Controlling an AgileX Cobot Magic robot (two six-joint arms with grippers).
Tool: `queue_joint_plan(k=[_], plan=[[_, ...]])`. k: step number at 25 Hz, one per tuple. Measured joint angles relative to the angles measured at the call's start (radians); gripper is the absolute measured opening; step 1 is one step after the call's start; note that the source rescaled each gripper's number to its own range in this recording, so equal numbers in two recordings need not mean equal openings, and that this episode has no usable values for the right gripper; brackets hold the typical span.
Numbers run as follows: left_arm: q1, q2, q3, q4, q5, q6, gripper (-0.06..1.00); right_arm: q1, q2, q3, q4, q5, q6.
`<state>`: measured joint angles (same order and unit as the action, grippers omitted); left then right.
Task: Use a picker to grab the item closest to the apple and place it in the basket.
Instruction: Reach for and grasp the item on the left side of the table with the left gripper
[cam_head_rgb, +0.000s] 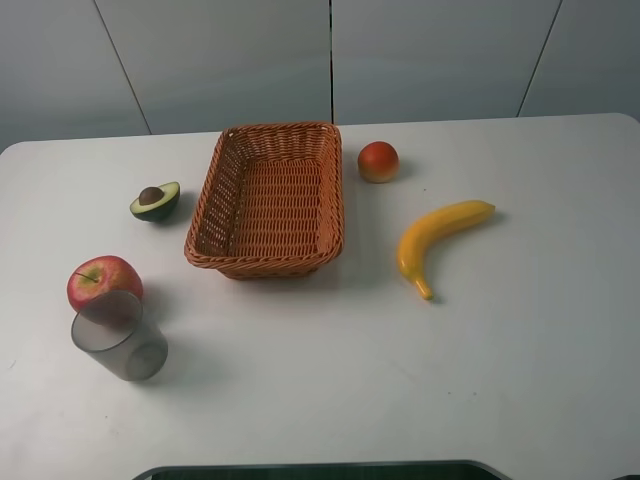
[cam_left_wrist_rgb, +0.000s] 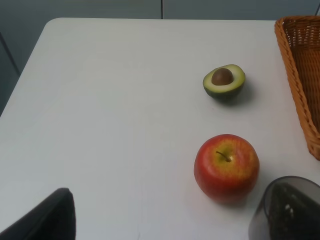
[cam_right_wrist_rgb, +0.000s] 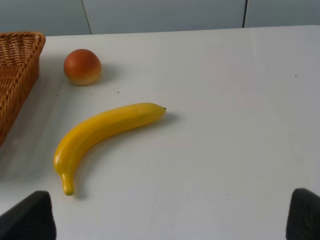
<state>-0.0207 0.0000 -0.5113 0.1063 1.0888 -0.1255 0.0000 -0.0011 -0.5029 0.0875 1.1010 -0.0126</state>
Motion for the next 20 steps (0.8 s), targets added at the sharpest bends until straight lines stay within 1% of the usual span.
queue_joint_plan(k=[20], plan=[[0.000,0.000,0.000,0.000,0.000,0.000,0.99,0.000,0.000,0.000,0.000,0.002,0.000]])
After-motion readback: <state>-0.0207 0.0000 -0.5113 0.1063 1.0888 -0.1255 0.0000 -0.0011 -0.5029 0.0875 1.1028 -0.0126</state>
